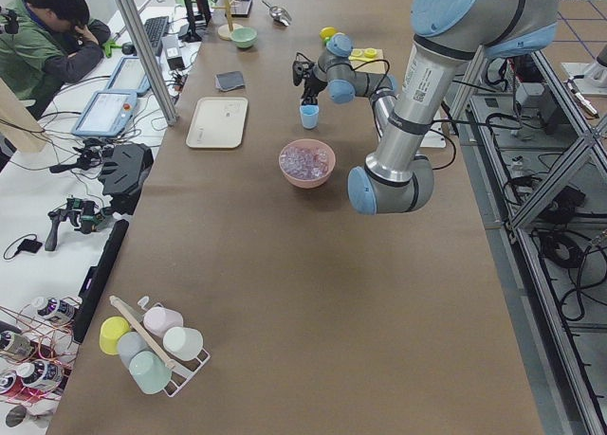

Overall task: Put ice and cherries in cup
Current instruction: 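Carry the ice cube with the left gripper over the light-blue cup, then open the left gripper to drop the ice cube into the cup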

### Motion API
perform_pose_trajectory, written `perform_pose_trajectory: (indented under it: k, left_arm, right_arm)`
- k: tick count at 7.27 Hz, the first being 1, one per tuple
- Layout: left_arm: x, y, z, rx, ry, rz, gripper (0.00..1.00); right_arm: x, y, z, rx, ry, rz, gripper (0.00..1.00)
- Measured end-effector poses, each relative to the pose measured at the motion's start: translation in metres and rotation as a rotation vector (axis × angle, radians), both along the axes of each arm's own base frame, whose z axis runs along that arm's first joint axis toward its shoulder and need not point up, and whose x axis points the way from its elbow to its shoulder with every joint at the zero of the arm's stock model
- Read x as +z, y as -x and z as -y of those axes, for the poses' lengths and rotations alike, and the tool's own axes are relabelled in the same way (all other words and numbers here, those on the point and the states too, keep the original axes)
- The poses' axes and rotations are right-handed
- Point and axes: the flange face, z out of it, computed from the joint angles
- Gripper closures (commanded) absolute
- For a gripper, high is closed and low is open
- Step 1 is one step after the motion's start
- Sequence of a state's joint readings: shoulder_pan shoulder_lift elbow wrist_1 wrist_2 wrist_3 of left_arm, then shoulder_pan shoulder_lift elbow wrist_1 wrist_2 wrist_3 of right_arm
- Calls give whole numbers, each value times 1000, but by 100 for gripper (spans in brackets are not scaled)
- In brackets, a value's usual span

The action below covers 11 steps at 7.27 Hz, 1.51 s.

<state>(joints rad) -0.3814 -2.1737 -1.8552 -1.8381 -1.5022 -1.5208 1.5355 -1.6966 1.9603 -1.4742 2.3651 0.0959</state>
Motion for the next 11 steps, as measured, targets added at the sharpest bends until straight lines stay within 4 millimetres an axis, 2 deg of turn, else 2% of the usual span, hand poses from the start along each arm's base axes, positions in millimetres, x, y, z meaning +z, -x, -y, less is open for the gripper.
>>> perform_pose_trajectory:
  k: [1, 3, 5, 6, 7, 8, 11]
  left_arm:
    - [-1, -11, -7, -5, 9, -6, 100]
    - [6, -28, -5, -27, 13, -20, 100]
    - [12, -36, -4, -36, 10, -24, 100]
    - [14, -38, -4, -36, 10, -20, 85]
    - [16, -39, -4, -34, 10, -16, 45]
    - [17, -40, -5, -32, 8, -15, 24]
    - [10, -34, -7, -23, -4, -26, 21]
  right_arm:
    - [0, 0, 0, 0, 0, -1, 0]
    - [1, 0, 0, 0, 1, -1, 0]
    - [1, 0, 0, 0, 1, -1, 0]
    - [1, 0, 0, 0, 1, -1, 0]
    - [1, 0, 0, 0, 1, -1, 0]
    - [1, 0, 0, 0, 1, -1, 0]
    - [1, 0, 0, 1, 2, -1, 0]
